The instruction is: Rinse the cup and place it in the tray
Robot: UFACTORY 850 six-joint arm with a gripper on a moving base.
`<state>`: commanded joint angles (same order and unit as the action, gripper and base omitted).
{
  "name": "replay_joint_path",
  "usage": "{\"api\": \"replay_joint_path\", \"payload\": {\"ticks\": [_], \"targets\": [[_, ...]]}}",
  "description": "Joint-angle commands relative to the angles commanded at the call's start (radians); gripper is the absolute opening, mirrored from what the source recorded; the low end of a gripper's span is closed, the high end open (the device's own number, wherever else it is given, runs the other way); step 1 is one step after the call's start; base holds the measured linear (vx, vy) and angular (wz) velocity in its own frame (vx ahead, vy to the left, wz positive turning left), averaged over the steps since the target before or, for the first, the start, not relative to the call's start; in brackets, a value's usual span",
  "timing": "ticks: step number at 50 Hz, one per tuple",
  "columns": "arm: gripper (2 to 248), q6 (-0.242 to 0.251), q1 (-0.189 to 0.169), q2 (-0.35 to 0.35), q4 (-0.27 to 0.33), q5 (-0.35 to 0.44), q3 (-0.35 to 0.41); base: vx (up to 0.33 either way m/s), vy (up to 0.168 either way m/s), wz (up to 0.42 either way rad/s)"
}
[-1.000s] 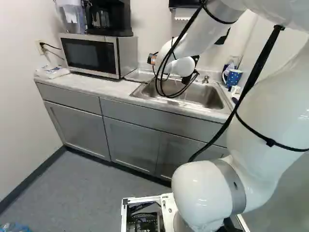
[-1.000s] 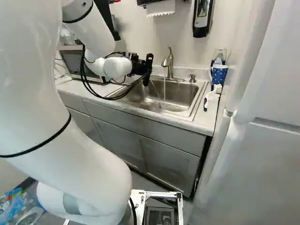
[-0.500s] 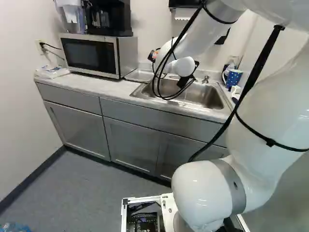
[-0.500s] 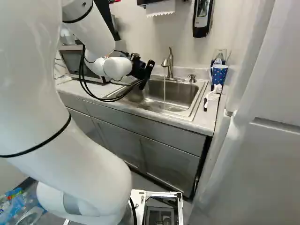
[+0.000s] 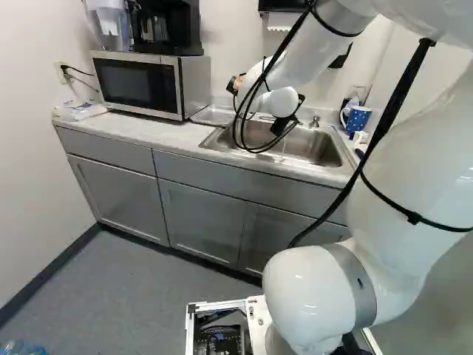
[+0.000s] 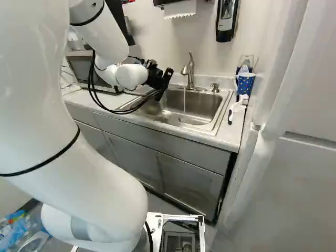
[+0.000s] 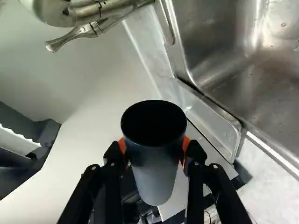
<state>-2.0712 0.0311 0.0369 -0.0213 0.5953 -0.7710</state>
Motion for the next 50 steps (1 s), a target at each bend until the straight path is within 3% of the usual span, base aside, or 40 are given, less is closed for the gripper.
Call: {"api": "replay_joint_path", "payload": {"ticks": [11, 50], "targets": [[125, 0.096, 0.0, 0.0, 0.0, 0.0, 0.0, 0.0, 0.0, 0.0], [125, 0.504, 0.0, 0.0, 0.0, 0.0, 0.0, 0.0, 0.0, 0.0]]}}
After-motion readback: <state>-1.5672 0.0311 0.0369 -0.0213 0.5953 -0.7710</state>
